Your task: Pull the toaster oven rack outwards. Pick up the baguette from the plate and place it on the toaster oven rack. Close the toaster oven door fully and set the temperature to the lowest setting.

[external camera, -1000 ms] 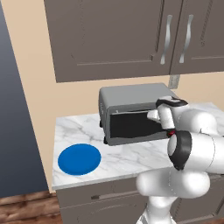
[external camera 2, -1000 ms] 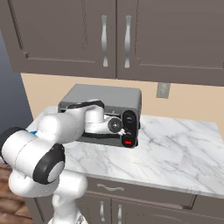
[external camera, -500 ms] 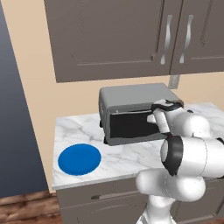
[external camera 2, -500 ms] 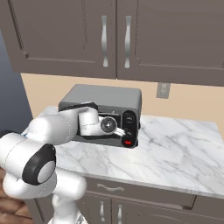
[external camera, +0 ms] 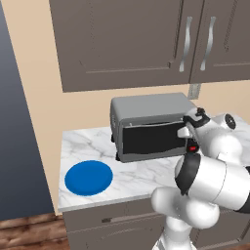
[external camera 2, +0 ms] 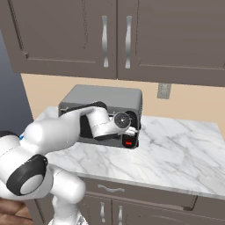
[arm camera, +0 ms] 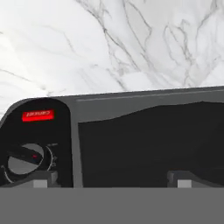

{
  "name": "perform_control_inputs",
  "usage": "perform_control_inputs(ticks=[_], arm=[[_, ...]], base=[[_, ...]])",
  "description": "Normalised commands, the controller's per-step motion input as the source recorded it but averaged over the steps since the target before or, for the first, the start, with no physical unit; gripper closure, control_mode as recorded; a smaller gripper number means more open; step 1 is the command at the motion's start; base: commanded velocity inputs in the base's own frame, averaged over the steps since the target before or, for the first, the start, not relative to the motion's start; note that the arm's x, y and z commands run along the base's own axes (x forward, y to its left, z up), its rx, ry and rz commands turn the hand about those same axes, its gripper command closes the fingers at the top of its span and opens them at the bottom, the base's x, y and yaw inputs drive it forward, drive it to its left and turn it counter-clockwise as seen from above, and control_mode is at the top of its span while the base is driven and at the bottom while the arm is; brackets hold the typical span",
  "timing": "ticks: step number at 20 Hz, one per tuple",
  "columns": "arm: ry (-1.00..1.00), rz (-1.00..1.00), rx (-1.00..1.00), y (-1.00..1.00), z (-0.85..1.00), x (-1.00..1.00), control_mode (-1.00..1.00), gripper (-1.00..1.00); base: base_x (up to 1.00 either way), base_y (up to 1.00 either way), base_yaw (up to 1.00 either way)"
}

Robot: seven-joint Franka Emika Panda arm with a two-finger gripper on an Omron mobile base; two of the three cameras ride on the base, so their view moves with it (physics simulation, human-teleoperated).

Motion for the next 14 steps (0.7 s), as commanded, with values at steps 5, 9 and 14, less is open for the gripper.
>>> perform_control_inputs(ticks=[5,9,14], arm=[[0.31,-0.07,0.02,-0.45,0.98,0.00,-1.00,-1.00],[0.17,-0.03,0.00,-0.36,0.69,0.00,-1.00,-1.00],[-0.01,0.08,-0.02,-0.07,0.27,-0.26,-1.00,-1.00]], base=[[0.00,0.00,0.00],[0.00,0.00,0.00],[0.00,0.00,0.00]])
